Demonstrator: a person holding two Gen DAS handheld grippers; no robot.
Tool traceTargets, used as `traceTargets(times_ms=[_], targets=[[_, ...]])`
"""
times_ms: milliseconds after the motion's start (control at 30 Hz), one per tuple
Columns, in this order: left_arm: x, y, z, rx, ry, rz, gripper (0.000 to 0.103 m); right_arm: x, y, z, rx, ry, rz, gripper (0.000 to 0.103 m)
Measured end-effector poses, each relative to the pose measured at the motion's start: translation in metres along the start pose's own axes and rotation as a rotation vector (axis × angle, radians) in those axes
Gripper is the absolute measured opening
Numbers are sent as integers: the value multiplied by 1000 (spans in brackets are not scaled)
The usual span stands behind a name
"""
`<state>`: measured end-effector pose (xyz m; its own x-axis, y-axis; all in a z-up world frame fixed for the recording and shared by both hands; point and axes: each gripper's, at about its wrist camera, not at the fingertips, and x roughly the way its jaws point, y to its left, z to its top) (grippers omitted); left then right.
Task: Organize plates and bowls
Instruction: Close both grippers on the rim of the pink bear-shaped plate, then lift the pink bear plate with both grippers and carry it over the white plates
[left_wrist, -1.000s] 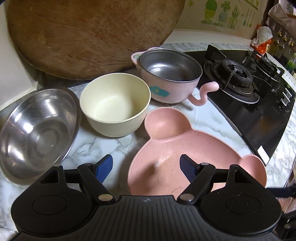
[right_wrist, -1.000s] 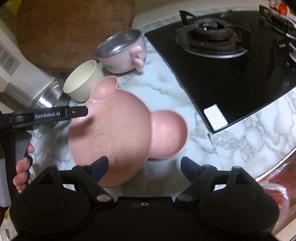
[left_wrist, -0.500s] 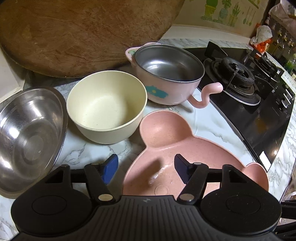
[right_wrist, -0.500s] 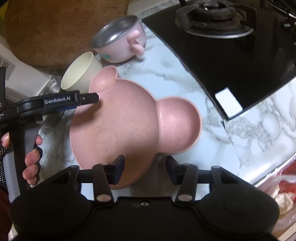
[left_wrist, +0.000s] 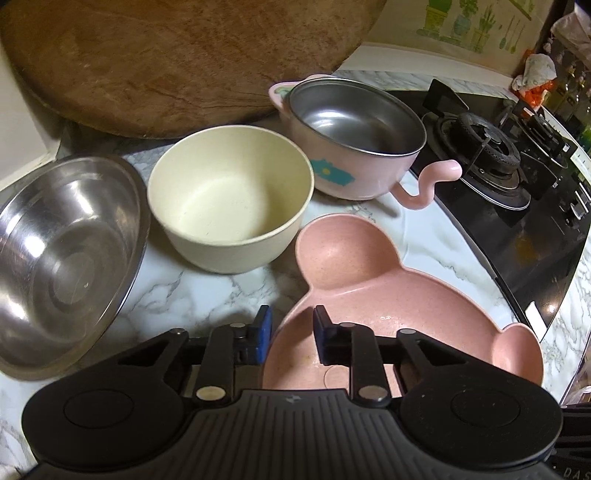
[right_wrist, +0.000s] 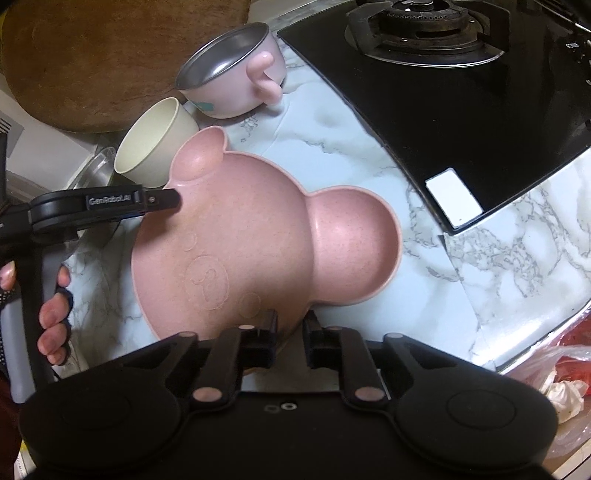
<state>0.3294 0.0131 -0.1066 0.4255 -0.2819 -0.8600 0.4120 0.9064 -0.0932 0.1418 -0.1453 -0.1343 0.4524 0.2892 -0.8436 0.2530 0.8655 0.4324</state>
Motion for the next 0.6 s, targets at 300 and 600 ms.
traceTargets(times_ms=[300,600], targets=[[-24,5,-25,-46,-15,-13,20,-8,-6,-2,-54,-4,-3,13],[-76,12,-57,-144,-83,-20,20,-30,4,-3,-165,-36,25,13]])
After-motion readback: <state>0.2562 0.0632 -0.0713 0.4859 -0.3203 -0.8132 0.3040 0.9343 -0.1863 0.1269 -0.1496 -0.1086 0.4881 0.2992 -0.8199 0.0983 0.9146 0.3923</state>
